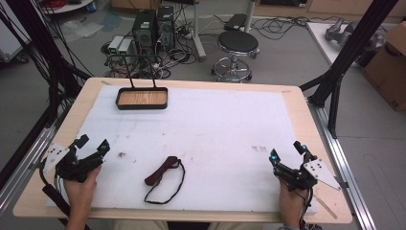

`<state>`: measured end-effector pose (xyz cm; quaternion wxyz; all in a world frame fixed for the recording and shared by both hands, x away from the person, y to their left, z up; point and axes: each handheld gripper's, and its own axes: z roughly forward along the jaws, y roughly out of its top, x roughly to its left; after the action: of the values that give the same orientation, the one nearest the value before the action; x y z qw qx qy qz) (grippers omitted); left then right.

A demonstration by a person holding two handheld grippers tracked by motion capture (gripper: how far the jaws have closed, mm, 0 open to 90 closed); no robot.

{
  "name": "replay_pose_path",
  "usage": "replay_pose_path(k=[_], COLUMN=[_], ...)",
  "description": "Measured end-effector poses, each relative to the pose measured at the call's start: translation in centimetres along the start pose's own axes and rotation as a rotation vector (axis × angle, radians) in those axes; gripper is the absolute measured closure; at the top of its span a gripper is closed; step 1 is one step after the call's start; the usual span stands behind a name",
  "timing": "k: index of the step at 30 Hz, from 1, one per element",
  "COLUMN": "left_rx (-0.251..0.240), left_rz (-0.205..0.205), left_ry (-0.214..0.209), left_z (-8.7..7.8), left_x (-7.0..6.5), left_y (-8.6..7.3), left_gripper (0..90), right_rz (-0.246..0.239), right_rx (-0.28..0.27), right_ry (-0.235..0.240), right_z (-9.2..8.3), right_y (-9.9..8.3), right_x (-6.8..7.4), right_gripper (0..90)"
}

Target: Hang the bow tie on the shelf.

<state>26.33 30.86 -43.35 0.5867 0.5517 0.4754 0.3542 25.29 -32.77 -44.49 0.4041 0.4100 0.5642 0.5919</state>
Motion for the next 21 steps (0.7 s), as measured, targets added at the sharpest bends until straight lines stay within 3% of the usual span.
replay_pose_path(k=[21], left_rx=[0.012], left_rz=[0.002], left_ry=[-0.014], left_z=[0.28], left_x=[-0.17], left_y=[-0.05], left_gripper=[16.9], right_rz=[0.003], right_rx=[0.009], right_ry=[-0.006], right_z=[-0.01], right_y=[-0.03], right_x=[0.02], right_gripper=[10.9])
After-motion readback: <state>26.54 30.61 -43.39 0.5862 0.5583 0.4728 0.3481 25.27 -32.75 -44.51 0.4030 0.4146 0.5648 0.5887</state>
